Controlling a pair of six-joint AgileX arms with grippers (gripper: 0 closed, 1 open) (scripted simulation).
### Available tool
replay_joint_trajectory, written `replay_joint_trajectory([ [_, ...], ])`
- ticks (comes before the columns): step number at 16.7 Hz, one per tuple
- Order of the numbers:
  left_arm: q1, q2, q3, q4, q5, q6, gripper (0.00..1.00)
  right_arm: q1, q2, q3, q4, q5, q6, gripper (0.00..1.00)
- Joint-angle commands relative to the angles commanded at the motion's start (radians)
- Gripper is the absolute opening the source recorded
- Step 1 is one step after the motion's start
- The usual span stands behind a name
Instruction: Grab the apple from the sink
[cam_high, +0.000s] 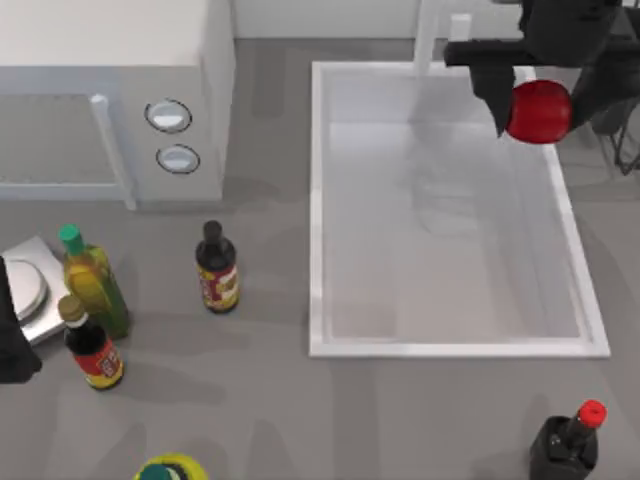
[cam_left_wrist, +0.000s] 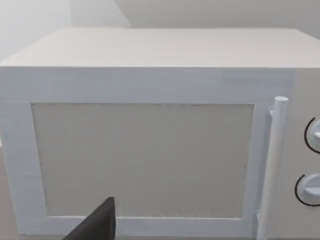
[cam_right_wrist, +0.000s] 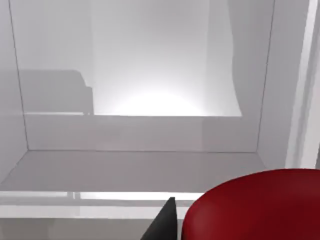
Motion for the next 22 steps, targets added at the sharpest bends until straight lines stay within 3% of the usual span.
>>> replay_joint_trajectory([
  [5, 0.000, 0.000, 0.000, 0.000, 0.000, 0.000, 1.00, -0.238, -0.186, -0.357, 0.117, -0.012, -0.236, 0.00],
  [9, 0.000, 0.000, 0.000, 0.000, 0.000, 0.000, 1.00, -0.369, -0.286, -0.511, 0.179, -0.018, -0.366, 0.00],
  [16, 0.000, 0.000, 0.000, 0.000, 0.000, 0.000, 1.00, -0.378, -0.290, -0.538, 0.199, -0.018, -0.376, 0.00],
  [22, 0.000, 0.000, 0.000, 0.000, 0.000, 0.000, 1.00, -0.378, -0.263, -0.758, 0.463, -0.018, -0.375, 0.00],
])
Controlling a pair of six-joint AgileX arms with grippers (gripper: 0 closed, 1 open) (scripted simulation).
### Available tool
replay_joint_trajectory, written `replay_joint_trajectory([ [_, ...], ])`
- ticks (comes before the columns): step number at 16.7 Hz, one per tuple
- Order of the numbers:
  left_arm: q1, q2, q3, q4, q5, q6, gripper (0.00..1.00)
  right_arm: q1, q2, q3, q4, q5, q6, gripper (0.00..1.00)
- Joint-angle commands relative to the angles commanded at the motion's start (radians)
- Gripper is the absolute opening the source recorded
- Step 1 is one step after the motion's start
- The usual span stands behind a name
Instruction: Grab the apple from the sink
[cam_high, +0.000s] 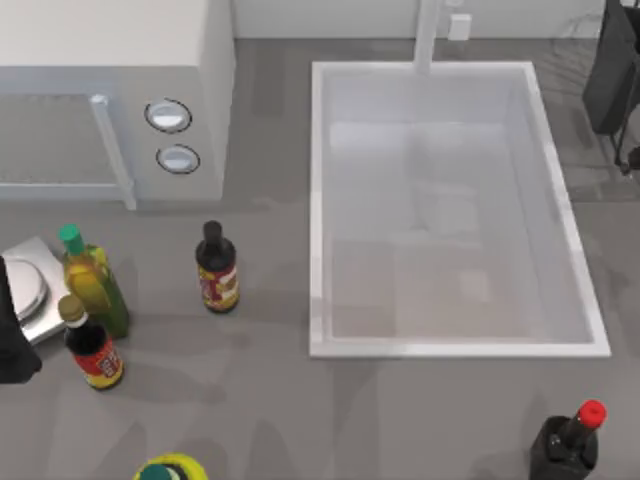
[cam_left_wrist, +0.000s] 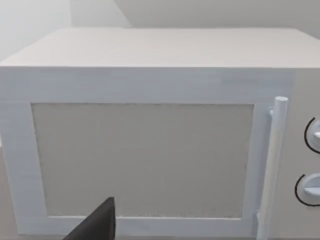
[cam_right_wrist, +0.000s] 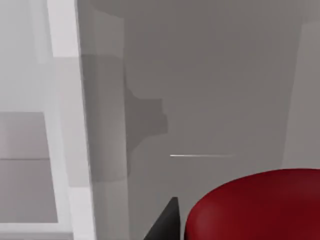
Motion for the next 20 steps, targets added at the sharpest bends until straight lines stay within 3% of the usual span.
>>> replay_joint_trajectory([
  [4, 0.000, 0.000, 0.000, 0.000, 0.000, 0.000, 1.00, 0.000, 0.018, -0.127, 0.136, 0.000, 0.001, 0.00],
  [8, 0.000, 0.000, 0.000, 0.000, 0.000, 0.000, 1.00, 0.000, 0.019, -0.134, 0.143, 0.000, 0.001, 0.00],
  [20, 0.000, 0.000, 0.000, 0.000, 0.000, 0.000, 1.00, 0.000, 0.019, -0.134, 0.143, 0.000, 0.001, 0.90],
])
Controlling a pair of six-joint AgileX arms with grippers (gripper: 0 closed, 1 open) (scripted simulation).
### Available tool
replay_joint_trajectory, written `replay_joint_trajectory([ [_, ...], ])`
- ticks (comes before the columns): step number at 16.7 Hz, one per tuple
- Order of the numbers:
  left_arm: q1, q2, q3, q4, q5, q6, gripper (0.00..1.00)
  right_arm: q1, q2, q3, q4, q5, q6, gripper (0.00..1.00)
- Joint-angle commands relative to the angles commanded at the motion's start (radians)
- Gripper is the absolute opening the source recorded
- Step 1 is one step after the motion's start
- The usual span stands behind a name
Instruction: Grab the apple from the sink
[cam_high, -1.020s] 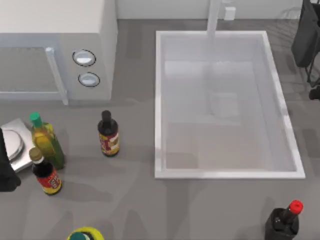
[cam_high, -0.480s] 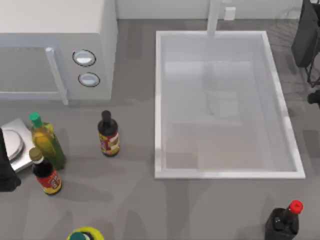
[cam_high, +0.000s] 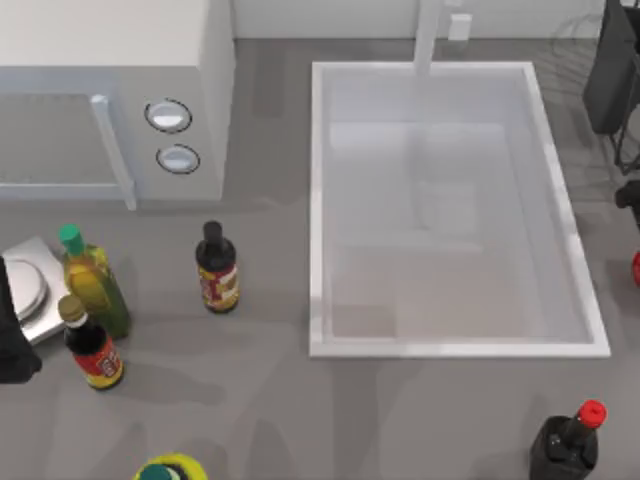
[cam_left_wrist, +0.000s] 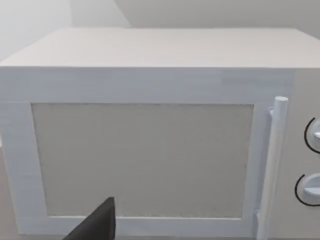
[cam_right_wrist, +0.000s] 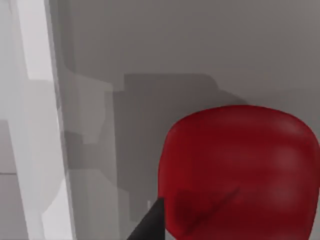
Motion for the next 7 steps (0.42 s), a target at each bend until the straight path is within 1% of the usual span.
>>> replay_joint_trajectory([
  [1, 0.000, 0.000, 0.000, 0.000, 0.000, 0.000, 1.00, 0.000, 0.000, 0.000, 0.000, 0.000, 0.000, 0.98],
  [2, 0.000, 0.000, 0.000, 0.000, 0.000, 0.000, 1.00, 0.000, 0.000, 0.000, 0.000, 0.000, 0.000, 1.00],
  [7, 0.000, 0.000, 0.000, 0.000, 0.000, 0.000, 1.00, 0.000, 0.000, 0.000, 0.000, 0.000, 0.000, 1.00],
])
